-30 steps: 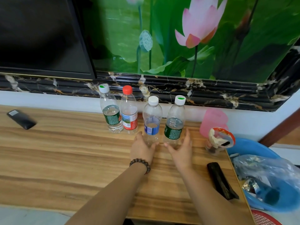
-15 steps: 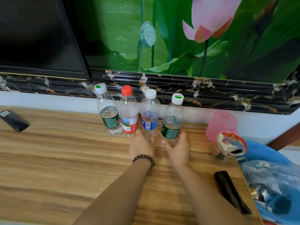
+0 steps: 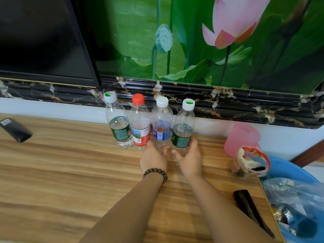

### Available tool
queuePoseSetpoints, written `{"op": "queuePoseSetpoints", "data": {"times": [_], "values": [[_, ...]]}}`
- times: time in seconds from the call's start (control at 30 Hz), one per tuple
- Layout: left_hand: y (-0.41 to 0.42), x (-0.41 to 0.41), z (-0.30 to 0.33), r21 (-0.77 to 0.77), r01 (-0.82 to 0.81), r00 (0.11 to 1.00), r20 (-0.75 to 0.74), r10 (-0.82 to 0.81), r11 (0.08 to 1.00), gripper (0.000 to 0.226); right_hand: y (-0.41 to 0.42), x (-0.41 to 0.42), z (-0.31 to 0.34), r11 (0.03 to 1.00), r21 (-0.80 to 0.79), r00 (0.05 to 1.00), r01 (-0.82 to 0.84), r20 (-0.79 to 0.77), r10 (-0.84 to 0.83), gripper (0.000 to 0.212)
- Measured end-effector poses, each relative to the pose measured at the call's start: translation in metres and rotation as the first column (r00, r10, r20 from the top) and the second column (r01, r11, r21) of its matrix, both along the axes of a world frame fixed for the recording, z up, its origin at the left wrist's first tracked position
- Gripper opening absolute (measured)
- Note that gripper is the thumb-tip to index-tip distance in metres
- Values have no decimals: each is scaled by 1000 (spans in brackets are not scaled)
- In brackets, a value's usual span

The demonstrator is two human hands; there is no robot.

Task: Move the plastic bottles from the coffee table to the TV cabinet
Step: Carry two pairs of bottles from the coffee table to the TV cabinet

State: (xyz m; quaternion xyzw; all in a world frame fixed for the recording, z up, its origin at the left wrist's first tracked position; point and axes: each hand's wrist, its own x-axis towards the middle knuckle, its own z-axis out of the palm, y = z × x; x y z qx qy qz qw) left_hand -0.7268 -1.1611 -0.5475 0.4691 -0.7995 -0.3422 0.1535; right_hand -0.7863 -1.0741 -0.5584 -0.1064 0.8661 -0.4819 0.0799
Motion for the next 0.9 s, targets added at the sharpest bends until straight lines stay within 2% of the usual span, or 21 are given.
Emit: {"op": "queuePoseSetpoints", "data": {"times": [0.23, 0.43, 0.57, 0.7, 0.9], "values": [[0, 6, 6, -1, 23, 1000, 6, -23, 1000, 57, 7, 8, 7, 998, 34, 998, -55, 32, 54, 99], [4, 24, 3, -66, 154, 986, 78, -149, 986, 74, 25, 22, 14, 982, 162, 993, -98, -51, 107, 73], [7, 46, 9, -122, 292, 951, 146, -274, 948, 86, 39, 35, 18, 944, 292, 976, -156, -101, 192, 67], [17, 74, 35, -102, 337, 927, 208, -312, 936, 80, 53, 55, 39, 899, 381, 959, -216, -88, 268, 63], [35, 132, 97, -4, 357, 884, 324, -336, 934, 74, 71, 102, 105, 827, 447, 929, -342, 32, 368, 61]]}}
